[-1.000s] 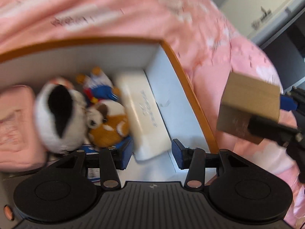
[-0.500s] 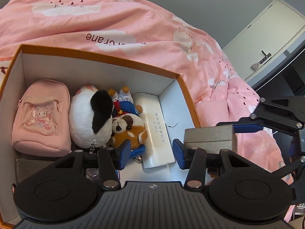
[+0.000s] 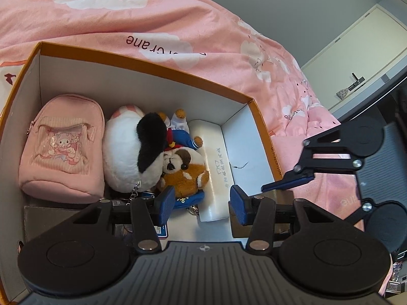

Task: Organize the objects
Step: 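Lower the gold box into the orange box and open the right tool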

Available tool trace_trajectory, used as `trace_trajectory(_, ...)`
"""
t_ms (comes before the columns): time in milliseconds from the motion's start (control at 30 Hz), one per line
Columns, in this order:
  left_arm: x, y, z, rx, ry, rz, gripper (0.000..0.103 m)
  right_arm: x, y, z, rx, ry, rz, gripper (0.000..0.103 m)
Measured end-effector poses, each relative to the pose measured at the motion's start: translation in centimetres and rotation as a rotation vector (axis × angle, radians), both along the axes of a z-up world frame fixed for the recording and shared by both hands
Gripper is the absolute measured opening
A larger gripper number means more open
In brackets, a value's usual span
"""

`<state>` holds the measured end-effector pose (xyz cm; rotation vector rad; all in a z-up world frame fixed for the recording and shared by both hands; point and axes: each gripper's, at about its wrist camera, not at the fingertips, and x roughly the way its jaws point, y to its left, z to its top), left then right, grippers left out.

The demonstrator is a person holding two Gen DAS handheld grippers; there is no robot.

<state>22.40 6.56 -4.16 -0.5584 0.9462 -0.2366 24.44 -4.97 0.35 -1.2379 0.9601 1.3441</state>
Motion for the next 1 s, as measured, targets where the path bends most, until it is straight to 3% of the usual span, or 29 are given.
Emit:
trace_trajectory(533,0.1,0.8,-0.4,-0.021,0.009,0.014,0.055,2.0,2.3,-4.5,-0.214,0.14,0.079,0.05)
trace_trajectory(1000,0.4,1.2,-0.8,-0.027,0.022,0.026,0.055,2.1,2.8,-5.5,-0.256,0.157,0.089,0.051)
